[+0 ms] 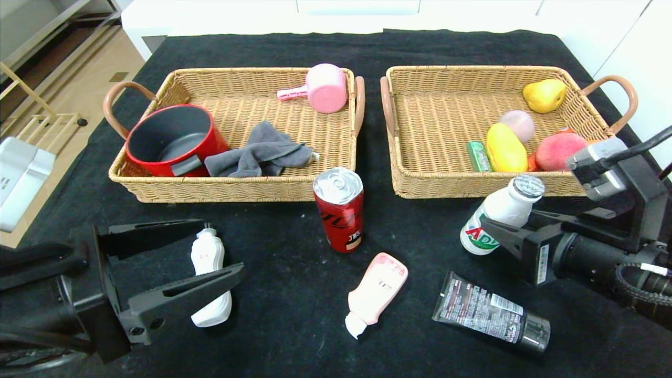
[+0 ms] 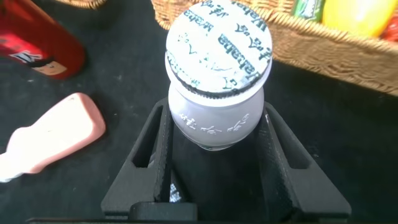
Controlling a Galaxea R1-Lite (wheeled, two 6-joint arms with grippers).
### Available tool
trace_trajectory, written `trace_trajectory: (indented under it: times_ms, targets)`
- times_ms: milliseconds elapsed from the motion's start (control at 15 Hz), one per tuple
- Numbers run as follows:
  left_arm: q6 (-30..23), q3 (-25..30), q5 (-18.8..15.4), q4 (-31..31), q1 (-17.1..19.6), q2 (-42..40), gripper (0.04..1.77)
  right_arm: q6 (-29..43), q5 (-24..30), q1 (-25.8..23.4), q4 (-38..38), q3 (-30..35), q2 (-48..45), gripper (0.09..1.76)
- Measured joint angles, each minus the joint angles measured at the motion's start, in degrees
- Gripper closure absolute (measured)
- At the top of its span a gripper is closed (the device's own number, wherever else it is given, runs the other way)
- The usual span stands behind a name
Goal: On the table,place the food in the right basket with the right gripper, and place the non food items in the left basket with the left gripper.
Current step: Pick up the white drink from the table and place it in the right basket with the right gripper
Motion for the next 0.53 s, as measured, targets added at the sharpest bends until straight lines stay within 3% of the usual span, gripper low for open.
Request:
trace_trajectory:
  times_ms: [533]
  targets:
    - [0.0, 0.22, 0.0, 0.05, -0.06, 0.33, 0.09, -1.06, 0.04, -0.66, 13.13, -15.24, -3.25, 0.99]
